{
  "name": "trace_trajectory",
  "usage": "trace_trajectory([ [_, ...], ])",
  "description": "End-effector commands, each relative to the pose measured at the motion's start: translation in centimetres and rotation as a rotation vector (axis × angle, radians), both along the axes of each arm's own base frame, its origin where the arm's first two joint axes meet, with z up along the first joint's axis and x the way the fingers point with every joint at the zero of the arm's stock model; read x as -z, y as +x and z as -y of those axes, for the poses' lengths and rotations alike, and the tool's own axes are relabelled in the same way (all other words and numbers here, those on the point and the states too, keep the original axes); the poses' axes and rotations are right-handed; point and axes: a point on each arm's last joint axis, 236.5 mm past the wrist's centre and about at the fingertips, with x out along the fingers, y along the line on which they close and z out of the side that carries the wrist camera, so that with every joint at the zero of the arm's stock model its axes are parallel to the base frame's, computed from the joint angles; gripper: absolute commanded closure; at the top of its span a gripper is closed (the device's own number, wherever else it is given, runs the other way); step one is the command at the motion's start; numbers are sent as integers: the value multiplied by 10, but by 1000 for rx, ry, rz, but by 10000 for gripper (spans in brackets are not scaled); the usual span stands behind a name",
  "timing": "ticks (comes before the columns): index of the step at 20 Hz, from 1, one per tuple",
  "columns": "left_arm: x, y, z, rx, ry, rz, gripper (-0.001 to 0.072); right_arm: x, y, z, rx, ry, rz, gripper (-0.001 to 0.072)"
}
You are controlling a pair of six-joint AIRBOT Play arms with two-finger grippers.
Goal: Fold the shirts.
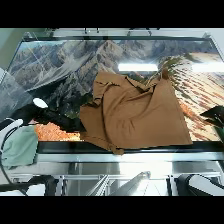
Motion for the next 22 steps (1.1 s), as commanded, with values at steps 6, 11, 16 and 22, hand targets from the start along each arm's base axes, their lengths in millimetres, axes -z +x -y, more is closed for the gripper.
trace_trajectory([
  [6, 18, 5, -5, 11, 15, 3, 689, 52, -46, -22, -58, 99, -204, 225],
  [11, -4, 28, -23, -56, 13, 85, 689, 79, -64, -43, -93, 195, -273, 226],
  [16, -8, 35, -33, -93, 16, 105, 689, 99, -70, -57, -92, 222, -313, 226],
  [22, -8, 36, -33, -94, 17, 107, 689, 100, -65, -87, -162, 257, -315, 228],
])
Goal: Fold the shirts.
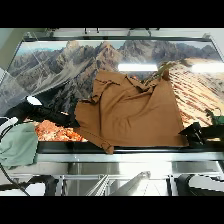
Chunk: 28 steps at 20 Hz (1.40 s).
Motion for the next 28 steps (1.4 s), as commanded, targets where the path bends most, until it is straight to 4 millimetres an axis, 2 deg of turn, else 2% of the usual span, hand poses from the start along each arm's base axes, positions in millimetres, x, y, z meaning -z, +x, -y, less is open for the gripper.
trace_trajectory([
  [1, -1, 1, 0, -3, -4, 1, 689, 12, 2, -9, -43, -36, 5, 295],
  [3, -1, 0, 0, -3, -4, 1, 689, 5, 2, -22, -62, 3, 1, 687],
  [6, -12, -3, 1, 18, -23, -6, 689, -20, 17, -34, -42, 97, 44, 691],
  [8, -49, -1, -6, 50, -71, 18, 690, -54, 35, -36, -39, 141, 126, 691],
  [9, -78, 6, -13, 45, -96, 61, 690, -80, 51, -38, -21, 172, 202, 691],
  [10, -112, 17, -17, 18, -140, 130, 690, -118, 73, -42, 7, 221, 317, 691],
  [11, -156, 29, -21, -23, -203, 226, 690, -163, 90, -49, 29, 284, 451, 691],
  [12, -202, 38, -23, -54, -275, 333, 689, -223, 102, -58, 37, 367, 634, 691],
  [13, -255, 41, -25, -76, -349, 466, 689, -283, 106, -66, 48, 429, 820, 691],
  [15, -352, 36, -36, -109, -425, 750, 688, -374, 98, -76, 60, 407, 1106, 691],
  [17, -434, 16, -47, -141, -427, 1015, 686, -433, 87, -84, 73, 276, 1309, 691],
  [18, -469, 2, -48, -148, -421, 1127, 686, -464, 77, -91, 79, 204, 1411, 691],
  [20, -522, -28, -44, -121, -414, 1315, 686, -526, 51, -105, 101, 103, 1615, 691],
  [22, -557, -52, -31, -45, -443, 1421, 686, -580, 24, -117, 126, -37, 1791, 691],
  [23, -570, -60, -26, -7, -468, 1444, 686, -598, 15, -119, 139, -139, 1855, 691],
  [25, -589, -60, -26, 21, -507, 1455, 686, -612, 10, -115, 130, -346, 1899, 690],
  [26, -592, -52, -33, 8, -513, 1447, 686, -609, 12, -111, 118, -418, 1887, 690],
  [28, -585, -29, -56, -66, -561, 1364, 686, -589, 31, -95, 107, -468, 1801, 691],
])
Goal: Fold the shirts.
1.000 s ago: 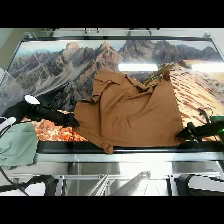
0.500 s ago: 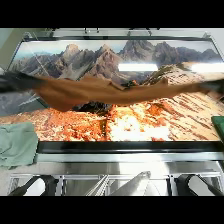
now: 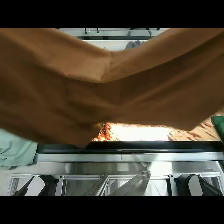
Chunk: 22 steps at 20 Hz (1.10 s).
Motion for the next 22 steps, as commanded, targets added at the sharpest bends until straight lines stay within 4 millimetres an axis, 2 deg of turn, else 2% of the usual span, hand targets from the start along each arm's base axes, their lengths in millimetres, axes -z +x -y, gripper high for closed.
trace_trajectory([
  [1, -3, 22, -27, 34, -117, -85, 685, 12, 18, 24, 119, -66, -66, 691],
  [2, 14, 38, -40, 45, -167, -155, 686, 27, 30, 31, 97, -43, -126, 692],
  [5, 91, 94, -64, 55, -255, -398, 686, 92, 72, 44, 4, 56, -319, 692],
  [7, 135, 127, -56, 100, -282, -495, 686, 146, 98, 40, -60, 106, -432, 693],
  [9, 184, 166, -36, 127, -278, -587, 686, 200, 125, 35, -78, 161, -529, 693],
  [12, 267, 222, -5, 112, -179, -719, 689, 279, 170, 32, -48, 195, -648, 693],
  [14, 311, 252, 9, 119, -109, -772, 689, 328, 202, 36, -16, 214, -723, 693],
  [16, 343, 282, 13, 113, -84, -807, 689, 368, 230, 44, 17, 254, -767, 693],
  [18, 367, 312, 9, 83, -106, -825, 689, 401, 254, 57, 36, 325, -801, 693],
  [20, 386, 338, 0, 35, -130, -830, 690, 423, 275, 70, 49, 396, -824, 693],
  [22, 397, 354, -6, 23, -139, -826, 690, 433, 290, 74, 21, 446, -837, 692],
])
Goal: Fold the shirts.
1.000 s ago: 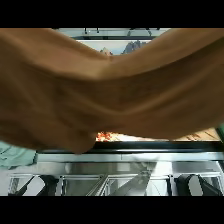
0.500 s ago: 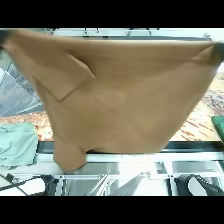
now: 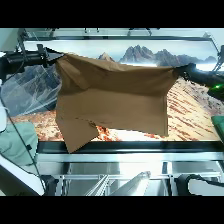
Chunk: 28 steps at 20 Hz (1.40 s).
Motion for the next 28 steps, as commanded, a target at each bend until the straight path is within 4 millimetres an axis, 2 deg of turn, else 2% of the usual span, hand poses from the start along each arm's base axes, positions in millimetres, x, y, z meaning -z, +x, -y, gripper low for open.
trace_trajectory([
  [1, 36, 34, -7, -44, 10, -22, 690, 34, 28, 5, -11, 98, -30, 693],
  [4, 60, 32, -16, -52, 5, -65, 690, 60, 24, -3, -77, 155, -80, 693],
  [8, 95, 3, -53, -22, 64, -172, 690, 90, -1, -5, -172, 197, -172, 693],
  [9, 98, -6, -58, 2, 70, -195, 690, 97, -5, -2, -176, 192, -196, 693],
  [12, 112, -24, -62, 59, 129, -239, 690, 107, -12, -3, -201, 152, -226, 693],
  [18, 172, -59, -63, 189, 441, -362, 690, 120, -19, -6, -227, 119, -254, 692],
  [23, 188, -63, -57, 226, 547, -372, 691, 152, -28, -20, -269, 101, -323, 692],
  [28, 188, -63, -52, 234, 547, -369, 692, 159, -24, -15, -242, 78, -328, 692],
])
